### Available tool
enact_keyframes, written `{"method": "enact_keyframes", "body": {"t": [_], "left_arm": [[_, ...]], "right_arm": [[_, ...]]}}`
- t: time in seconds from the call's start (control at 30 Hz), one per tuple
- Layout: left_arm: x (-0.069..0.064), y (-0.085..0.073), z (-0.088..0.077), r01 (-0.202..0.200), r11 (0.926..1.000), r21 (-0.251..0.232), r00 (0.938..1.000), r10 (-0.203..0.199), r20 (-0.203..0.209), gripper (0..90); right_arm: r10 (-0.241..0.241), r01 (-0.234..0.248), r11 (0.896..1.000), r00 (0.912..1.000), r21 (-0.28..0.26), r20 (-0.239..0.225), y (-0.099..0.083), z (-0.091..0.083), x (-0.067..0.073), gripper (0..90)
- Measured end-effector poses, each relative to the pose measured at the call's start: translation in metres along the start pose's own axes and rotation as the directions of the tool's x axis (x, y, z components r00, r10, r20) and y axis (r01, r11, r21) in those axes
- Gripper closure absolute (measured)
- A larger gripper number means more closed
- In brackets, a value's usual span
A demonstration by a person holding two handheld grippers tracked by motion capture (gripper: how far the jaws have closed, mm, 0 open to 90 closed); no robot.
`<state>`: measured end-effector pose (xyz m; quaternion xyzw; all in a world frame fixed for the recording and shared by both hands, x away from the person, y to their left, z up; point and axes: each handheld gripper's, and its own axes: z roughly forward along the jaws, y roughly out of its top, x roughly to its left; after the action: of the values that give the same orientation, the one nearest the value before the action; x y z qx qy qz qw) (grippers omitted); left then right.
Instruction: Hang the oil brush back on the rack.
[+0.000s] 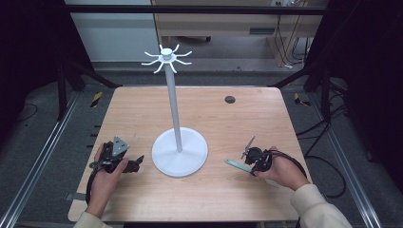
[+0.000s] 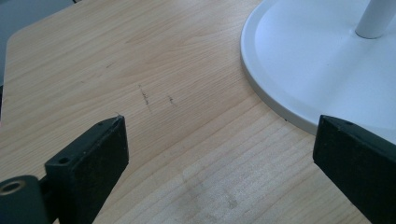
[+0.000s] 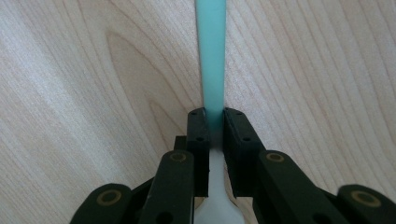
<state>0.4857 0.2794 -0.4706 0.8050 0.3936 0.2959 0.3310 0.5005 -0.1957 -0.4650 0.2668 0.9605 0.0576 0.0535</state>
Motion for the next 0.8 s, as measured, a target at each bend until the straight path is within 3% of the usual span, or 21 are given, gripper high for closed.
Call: {"method": "enact_keyframes", "body": {"t": [0.1, 0.2, 0.37, 0.5, 0.67, 0.7, 0.8], "left_arm": [[0.000, 0.000, 0.000, -0.001, 1.0000, 0.000, 1.0000, 0.001, 0.000, 3.1], [0.000, 0.000, 0.000, 0.000, 1.0000, 0.001, 1.0000, 0.000, 0.001, 3.1], [0.000, 0.000, 0.000, 0.000, 1.0000, 0.001, 1.0000, 0.000, 0.000, 3.1], [0.000, 0.000, 0.000, 0.001, 1.0000, 0.001, 1.0000, -0.001, 0.001, 3.1], [0.000, 0.000, 0.000, 0.003, 1.0000, 0.001, 1.0000, -0.003, 0.001, 3.1], [0.000, 0.000, 0.000, 0.004, 1.0000, 0.001, 1.0000, -0.004, 0.000, 3.3], [0.000, 0.000, 0.000, 0.002, 1.0000, 0.001, 1.0000, -0.002, -0.001, 3.2]], "right_arm": [[-0.016, 0.016, 1.000, 0.9999, -0.007, -0.002, 0.000, 0.000, -0.001, 82.1], [0.009, -0.010, 0.999, 0.9996, -0.034, -0.025, -0.002, -0.002, -0.003, 82.3], [0.022, -0.022, 0.999, 0.9997, -0.047, -0.011, -0.006, -0.008, -0.005, 82.4], [0.037, -0.035, 0.994, 0.9993, -0.101, 0.011, -0.006, -0.024, -0.007, 82.3], [0.052, -0.046, 0.986, 0.9980, -0.159, 0.034, -0.001, -0.043, -0.006, 82.4], [0.050, -0.040, 0.979, 0.9977, -0.199, 0.046, 0.002, -0.051, -0.007, 82.4], [0.065, -0.049, 0.967, 0.9964, -0.250, 0.056, 0.009, -0.061, -0.007, 82.4]]}}
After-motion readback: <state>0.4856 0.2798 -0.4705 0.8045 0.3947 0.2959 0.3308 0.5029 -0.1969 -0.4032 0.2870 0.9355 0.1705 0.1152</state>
